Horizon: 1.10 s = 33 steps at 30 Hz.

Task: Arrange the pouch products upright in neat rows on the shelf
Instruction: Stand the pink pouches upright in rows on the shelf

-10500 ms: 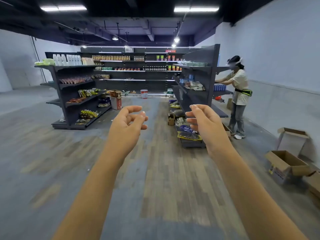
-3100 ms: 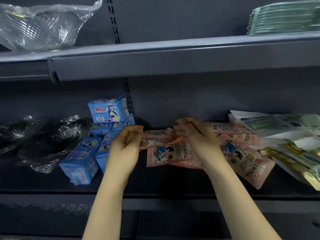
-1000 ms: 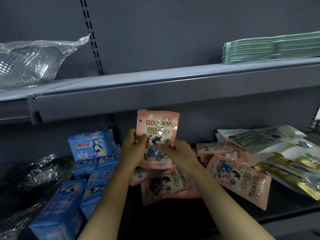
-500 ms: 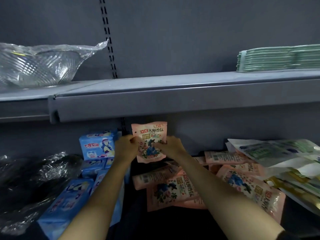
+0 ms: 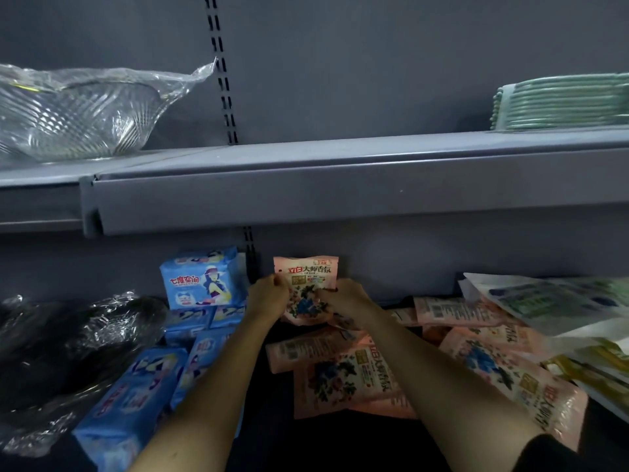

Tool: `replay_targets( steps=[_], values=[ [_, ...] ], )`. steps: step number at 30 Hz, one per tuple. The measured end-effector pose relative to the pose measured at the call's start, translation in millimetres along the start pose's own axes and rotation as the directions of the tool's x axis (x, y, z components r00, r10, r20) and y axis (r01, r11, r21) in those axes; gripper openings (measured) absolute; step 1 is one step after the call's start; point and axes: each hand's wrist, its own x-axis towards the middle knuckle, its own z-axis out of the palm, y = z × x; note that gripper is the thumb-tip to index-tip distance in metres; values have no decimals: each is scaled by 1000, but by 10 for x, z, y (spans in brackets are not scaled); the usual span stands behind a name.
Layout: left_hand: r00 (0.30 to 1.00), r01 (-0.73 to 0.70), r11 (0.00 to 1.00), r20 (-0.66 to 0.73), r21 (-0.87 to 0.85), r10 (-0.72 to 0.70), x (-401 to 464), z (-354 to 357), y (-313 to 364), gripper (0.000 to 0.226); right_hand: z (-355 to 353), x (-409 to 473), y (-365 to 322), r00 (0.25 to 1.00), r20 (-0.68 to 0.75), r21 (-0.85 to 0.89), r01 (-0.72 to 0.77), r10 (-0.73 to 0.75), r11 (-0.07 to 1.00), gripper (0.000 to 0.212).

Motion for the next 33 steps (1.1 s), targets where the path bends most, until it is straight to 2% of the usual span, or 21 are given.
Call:
replay_targets(
  steps=[11,15,20,24,30,33],
  values=[
    [996,83,994,26,-72,-81,-33,-11,-67,28,103,33,-54,995,67,-55,73,-69,996,40],
    [995,100,993,7,-56,-100,-41,49,-56,33,95,26,-48,994,71,-60,85,-81,995,39],
    [996,85,994,-21,-67,-87,-32,123,-96,50,132,7,-1,992,40,-70,121,-118,990,39],
    [998,65,994,13,-89,-64,-66,141,-99,35,80,18,9,991,28,-129,130,-127,983,38],
    [993,56,993,106,-108,-45,-88,32,-100,38,82,-1,-30,992,60,-124,121,-115,985,38],
    [989,52,993,146,-104,-36,-105,-42,-91,30,82,-41,-50,995,46,-101,92,-87,991,36]
  ],
)
